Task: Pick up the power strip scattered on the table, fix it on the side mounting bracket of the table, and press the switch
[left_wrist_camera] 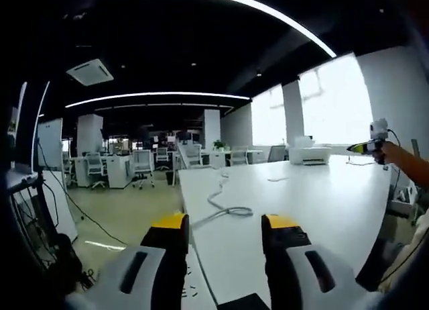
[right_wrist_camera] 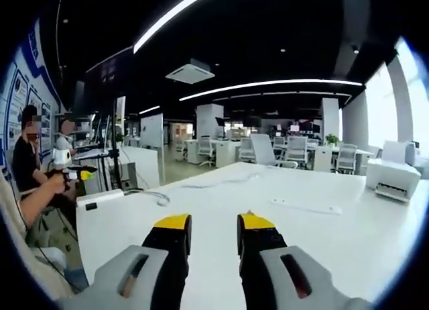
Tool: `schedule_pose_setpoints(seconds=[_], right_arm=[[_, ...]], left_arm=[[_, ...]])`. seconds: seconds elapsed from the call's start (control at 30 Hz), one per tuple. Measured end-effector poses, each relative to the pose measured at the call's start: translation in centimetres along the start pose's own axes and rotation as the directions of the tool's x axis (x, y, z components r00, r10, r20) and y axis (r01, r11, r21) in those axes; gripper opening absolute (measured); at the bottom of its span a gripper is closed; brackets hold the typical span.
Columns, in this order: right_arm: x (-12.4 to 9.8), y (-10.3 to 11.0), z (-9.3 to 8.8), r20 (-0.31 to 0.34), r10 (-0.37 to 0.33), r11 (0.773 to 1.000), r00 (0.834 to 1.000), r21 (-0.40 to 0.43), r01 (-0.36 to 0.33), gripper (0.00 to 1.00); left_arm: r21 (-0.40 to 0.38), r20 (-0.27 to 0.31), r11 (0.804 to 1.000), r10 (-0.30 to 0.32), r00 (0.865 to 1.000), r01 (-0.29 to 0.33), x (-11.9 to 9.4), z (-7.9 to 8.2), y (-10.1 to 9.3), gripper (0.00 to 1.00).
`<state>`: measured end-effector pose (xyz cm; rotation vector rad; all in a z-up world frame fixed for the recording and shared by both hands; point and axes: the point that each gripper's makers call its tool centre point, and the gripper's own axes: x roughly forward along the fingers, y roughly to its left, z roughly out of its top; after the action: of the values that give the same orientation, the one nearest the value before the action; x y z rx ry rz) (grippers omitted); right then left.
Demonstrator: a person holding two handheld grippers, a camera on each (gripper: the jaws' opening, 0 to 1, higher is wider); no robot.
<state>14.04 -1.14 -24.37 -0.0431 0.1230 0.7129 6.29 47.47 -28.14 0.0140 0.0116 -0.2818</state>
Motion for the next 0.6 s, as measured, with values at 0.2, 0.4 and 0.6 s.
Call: schedule_pose_setpoints(seconds=[0.2,0.4,0.6], right_arm=[[-0.9,-0.4,-0.4,0.009,-0.025,1.000,1.000,-0.007,0.025,0.25],[-1.8,-1.1,-0.6,0.038,-0.037,0.999,0.999,0.012,0.036,0.27],[-2.5,-1.9,-0.4,0.071,-0.052,0.999,0.996,0.001,0.052,0.28]], left_arm=[[0.022,0.055,1.000,-0.004,0.999,0.003,0.7,1.5,-0.8,0.47],[0.012,0.074,1.000,0.000,0.997,0.000,1.5,2.1,-1.2,0.46],[0.022,0.088,1.000,-0.016,0.996,0.014,2.6,2.5,-2.8,0.47]])
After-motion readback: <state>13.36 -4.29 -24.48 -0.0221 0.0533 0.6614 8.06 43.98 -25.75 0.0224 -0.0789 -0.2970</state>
